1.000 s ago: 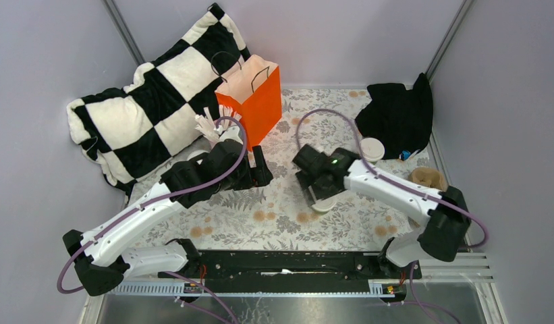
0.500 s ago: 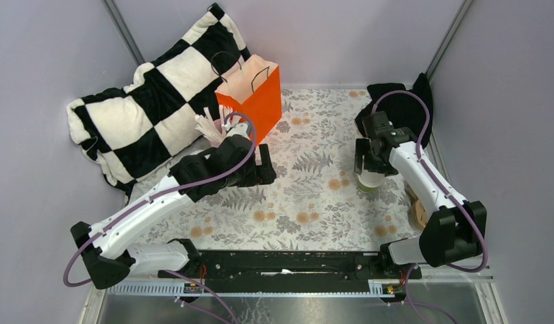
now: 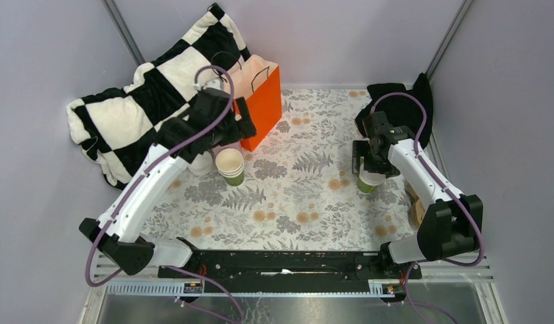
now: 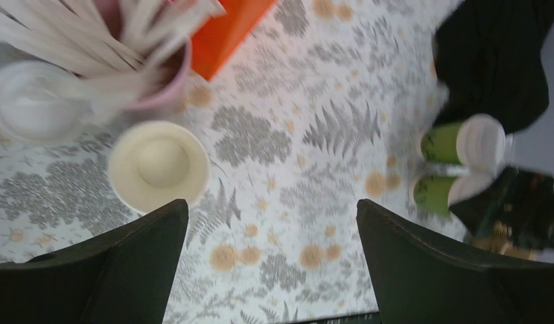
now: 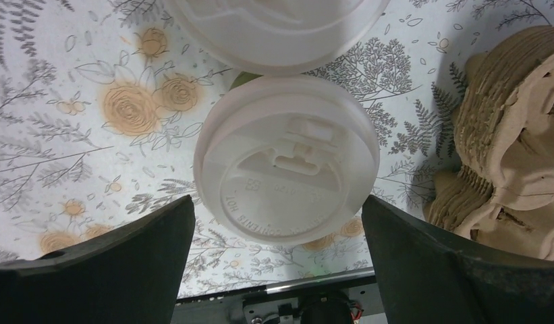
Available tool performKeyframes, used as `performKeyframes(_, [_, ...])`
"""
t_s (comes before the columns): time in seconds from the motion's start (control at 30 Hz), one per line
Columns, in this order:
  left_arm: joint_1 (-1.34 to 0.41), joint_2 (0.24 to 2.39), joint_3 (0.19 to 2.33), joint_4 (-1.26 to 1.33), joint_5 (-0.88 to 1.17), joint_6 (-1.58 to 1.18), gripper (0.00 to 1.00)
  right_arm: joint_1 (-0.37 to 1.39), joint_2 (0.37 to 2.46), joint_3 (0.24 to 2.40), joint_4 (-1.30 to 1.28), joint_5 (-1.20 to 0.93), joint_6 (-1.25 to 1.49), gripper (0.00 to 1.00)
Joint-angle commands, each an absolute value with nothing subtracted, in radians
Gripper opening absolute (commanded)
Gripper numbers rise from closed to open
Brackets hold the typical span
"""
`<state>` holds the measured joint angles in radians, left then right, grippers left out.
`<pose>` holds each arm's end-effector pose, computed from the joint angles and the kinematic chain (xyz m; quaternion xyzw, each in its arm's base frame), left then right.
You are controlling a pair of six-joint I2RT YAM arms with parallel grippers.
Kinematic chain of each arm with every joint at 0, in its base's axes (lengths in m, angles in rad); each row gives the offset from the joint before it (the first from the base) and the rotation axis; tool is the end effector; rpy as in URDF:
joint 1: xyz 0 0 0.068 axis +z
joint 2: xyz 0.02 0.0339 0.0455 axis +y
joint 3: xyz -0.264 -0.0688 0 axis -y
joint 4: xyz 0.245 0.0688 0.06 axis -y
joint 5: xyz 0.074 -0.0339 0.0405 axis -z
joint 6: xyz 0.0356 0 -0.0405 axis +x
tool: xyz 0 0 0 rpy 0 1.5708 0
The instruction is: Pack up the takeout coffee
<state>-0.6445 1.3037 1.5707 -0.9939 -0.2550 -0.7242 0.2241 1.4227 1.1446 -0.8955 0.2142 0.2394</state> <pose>0.2067 -0.1441 0.4186 -0.0881 0.9021 -0.1669 0.3881 0.2700 0.0538 0.2647 0.0285 0.9745 -0.0569 0.2150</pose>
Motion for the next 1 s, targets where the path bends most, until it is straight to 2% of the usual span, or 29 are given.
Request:
performKeyframes(0.0, [-0.533, 1.344, 1.643, -0.958, -0.163, -0.655, 0.99, 0.221, 1.419, 1.244, -0.958, 0.176, 0.236, 1.0])
performKeyframes(0.27, [-0.528, 1.345, 1.617, -0.913, -0.04, -0.684, 0.99, 0.221, 1.359, 1.396, -1.052, 0.109, 0.235, 1.0])
performKeyframes(0.4, [-0.527, 1.336, 1.617, -0.907, 0.034, -0.641, 0.99, 0.189, 1.323, 1.446, -1.076, 0.172, 0.244, 1.0])
performKeyframes(0.53, [-0.528, 1.359, 1.618, -0.897, 0.138, -0.565, 0.99, -0.002, 1.307, 1.447, -1.086, 0.149, 0.281, 0.87])
performKeyframes(0.73, [-0.528, 1.403, 1.647, -0.942, 0.271, -0.366, 0.99, -0.231, 1.328, 1.4, -1.161, 0.23, 0.332, 0.77])
performKeyframes(0.83, [-0.559, 1.349, 1.558, -0.902, 0.266, -0.376, 0.99, -0.299, 1.345, 1.325, -1.174, 0.192, 0.308, 0.71])
performKeyframes(0.9, [-0.629, 1.298, 1.483, -0.878, 0.256, -0.36, 0.99, -0.308, 1.366, 1.291, -1.165, 0.175, 0.313, 0.63])
performKeyframes(0.97, [-0.699, 1.265, 1.431, -0.873, 0.253, -0.342, 0.99, -0.322, 1.387, 1.254, -1.155, 0.184, 0.315, 0.62])
